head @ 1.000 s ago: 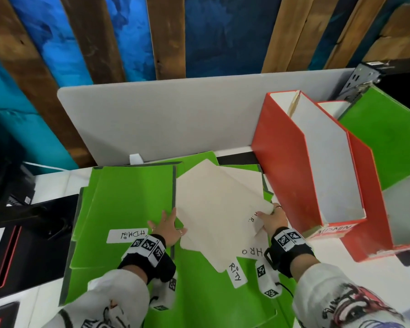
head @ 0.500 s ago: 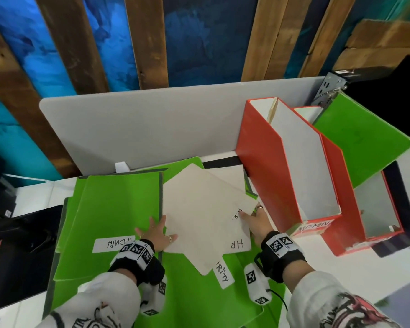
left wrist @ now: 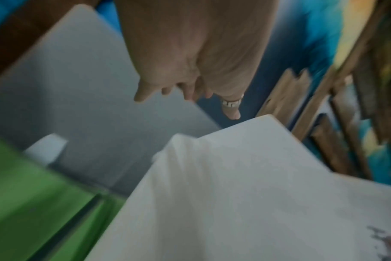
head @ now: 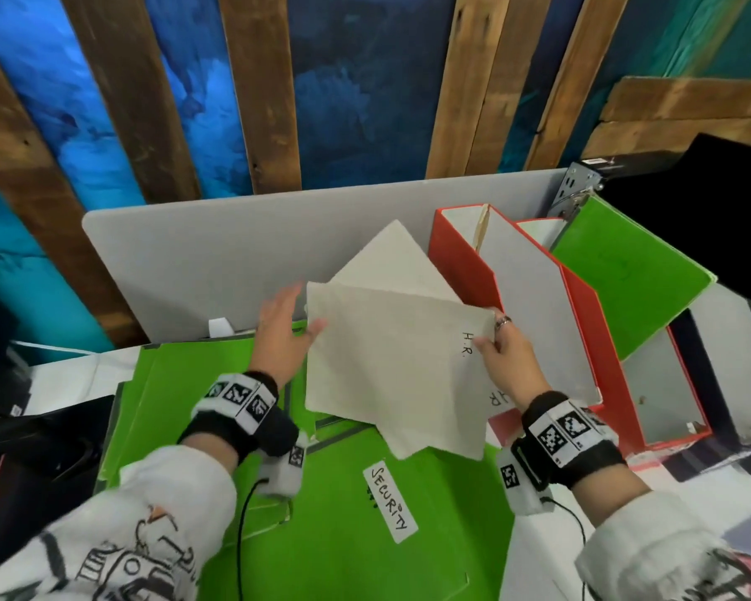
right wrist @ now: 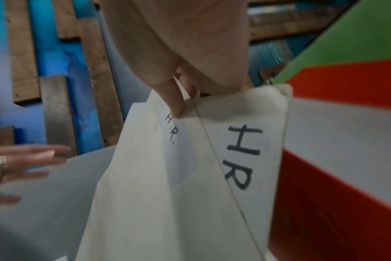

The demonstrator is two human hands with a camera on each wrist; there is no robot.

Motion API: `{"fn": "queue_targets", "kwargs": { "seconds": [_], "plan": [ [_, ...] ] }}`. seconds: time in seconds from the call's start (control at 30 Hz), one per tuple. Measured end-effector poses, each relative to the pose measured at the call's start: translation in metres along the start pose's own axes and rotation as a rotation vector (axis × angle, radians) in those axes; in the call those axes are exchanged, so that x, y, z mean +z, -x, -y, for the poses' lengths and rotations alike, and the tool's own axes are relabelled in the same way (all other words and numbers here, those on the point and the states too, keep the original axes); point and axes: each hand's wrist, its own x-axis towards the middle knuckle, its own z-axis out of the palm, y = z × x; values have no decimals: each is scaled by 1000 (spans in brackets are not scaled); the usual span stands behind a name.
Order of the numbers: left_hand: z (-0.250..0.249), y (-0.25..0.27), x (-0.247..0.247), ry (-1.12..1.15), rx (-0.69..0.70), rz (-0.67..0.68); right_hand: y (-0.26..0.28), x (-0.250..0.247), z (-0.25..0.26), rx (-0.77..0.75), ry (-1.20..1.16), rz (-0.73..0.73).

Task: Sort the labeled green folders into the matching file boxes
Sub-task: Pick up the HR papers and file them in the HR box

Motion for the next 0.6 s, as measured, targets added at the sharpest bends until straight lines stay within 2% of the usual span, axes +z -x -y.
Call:
{"fn": "queue_targets", "kwargs": {
  "seconds": [0.1,0.2,0.3,0.4,0.47,0.6],
  "plan": [
    [-58,-19,-26,-17,171,-86,-4,-20,22,-98,50,98],
    [-86,-31,-40,-228,245,48,-2,-36,45,-198,1,235],
    [-94,-34,-44,-382,252,163,-2,-48,57,-260,33,317],
    [-91,-35,-48,-138,189,226,1,-52,63,-298,11,375],
    [-87,-34,-49,5,159,279,2,-48,58,-298,-18,349],
    [-73,-37,-53,89,138,269,-7,-41,43,-249,5,147]
  ]
}}
